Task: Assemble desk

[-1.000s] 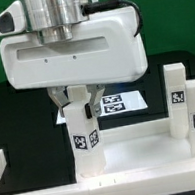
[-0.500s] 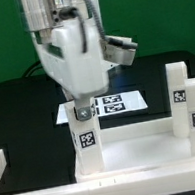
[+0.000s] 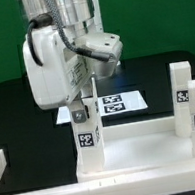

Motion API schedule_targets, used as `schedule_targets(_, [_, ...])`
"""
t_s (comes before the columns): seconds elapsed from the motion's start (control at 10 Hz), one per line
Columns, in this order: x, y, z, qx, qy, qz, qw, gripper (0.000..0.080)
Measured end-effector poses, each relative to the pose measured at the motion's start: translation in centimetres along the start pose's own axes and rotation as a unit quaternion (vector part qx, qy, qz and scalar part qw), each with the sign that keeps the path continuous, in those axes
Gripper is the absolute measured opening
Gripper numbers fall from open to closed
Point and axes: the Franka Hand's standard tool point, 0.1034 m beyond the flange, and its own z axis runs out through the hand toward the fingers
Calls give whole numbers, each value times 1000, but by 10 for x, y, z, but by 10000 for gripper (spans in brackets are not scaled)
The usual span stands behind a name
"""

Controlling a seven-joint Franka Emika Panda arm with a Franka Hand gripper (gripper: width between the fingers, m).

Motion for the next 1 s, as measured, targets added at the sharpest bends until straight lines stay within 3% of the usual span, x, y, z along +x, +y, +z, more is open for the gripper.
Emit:
schedule_targets(0.3, [1, 1, 0, 6, 3, 44, 999, 289])
schedule_targets(0.4, [-2, 0, -2, 9, 0, 45, 999, 389])
schedule_targets(0.5, [-9, -2, -13, 17, -11, 47, 999, 567])
schedule_targets(0.6, [-13, -11, -34, 23, -23, 48, 998, 623])
schedule_targets(0.8, [-14, -15, -52, 33, -33, 49, 998, 644])
schedule_targets(1.0, [-15, -15, -50, 32, -32, 48, 998, 648])
